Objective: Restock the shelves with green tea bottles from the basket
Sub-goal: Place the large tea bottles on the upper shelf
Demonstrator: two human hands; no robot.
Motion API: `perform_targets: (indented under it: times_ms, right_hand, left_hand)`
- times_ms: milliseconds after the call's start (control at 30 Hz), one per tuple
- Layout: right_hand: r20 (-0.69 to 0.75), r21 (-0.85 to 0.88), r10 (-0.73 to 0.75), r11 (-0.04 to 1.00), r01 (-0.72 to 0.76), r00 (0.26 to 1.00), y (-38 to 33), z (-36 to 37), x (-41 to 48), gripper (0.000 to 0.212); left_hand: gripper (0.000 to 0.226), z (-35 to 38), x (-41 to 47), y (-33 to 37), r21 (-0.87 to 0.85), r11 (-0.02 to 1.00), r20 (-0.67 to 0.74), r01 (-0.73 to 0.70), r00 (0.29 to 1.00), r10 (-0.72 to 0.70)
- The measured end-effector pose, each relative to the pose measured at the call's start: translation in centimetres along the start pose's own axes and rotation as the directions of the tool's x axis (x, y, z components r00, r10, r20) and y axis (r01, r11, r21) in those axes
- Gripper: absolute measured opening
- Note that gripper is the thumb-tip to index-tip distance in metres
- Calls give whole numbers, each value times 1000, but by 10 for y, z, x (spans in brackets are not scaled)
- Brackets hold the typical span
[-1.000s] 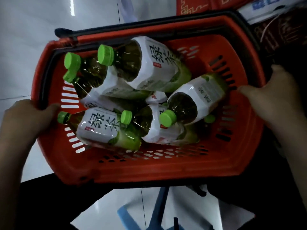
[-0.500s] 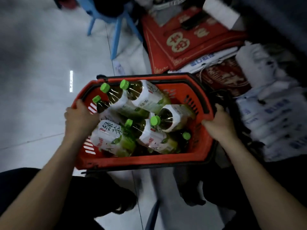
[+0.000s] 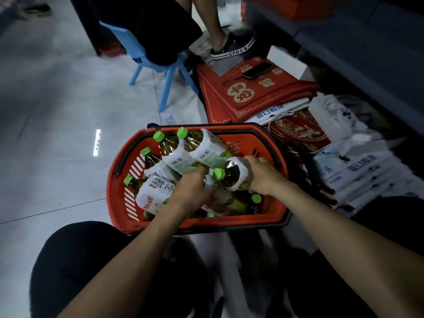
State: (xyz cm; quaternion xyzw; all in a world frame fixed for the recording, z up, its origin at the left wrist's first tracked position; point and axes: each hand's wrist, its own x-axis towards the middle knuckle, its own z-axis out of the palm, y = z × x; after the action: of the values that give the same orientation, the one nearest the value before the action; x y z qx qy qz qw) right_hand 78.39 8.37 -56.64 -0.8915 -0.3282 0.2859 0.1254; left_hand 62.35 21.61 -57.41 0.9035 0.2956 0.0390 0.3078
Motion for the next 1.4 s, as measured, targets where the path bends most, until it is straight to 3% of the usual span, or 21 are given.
perform_targets:
  times_ms: [200,333,467,633,733,833,967,1067,1133,1233,1400]
  right_hand:
    - [123,-121,-72,989,87,990,14,-7,45,104]
    - [130,-53,-174,982,182,976,26,-6,63,98]
    - [58,97,-184,979,178,981,29,-10,64,86]
    - [-81,318,-110,939,130,991,26,-30,42,81]
    - [-127,446,-51,889,103,991,22,-44,18,79]
    - [-164,578,-18,809,111,986,22,-56,-6,82]
    - [-246,663,-20,726,183,969,15,-71,-49,71]
    - [-337,685,-4,685,249,941,10,-90,-89,61]
    - [-434,675,9,665,319,901,7,-107,-119,73]
    - [-562,657,34,625,421,827,1,-131,-167,81]
    - [-730,549,73,653,521,679,0,-163,-257,75]
  left_hand:
    - [59,22,37,4,234,969,28,-81,997,76]
    - [47,28,54,-6,30,998,56,-48,997,46]
    - [43,21,59,0,-185,980,17,-76,997,81]
    - [23,2,69,18,-617,786,-84,-43,996,-11]
    - [47,-15,69,21,-752,660,27,-1,999,33]
    - [77,-19,60,29,-754,655,145,-51,960,242]
    - [90,-36,39,64,-735,663,77,-139,955,285]
    - [83,-59,16,102,-691,684,-7,-235,948,319]
    - [75,-73,-4,129,-684,668,-57,-295,934,354]
    - [70,-93,-34,171,-683,620,-120,-387,896,428]
    - [68,-124,-78,239,-672,514,-201,-534,799,566]
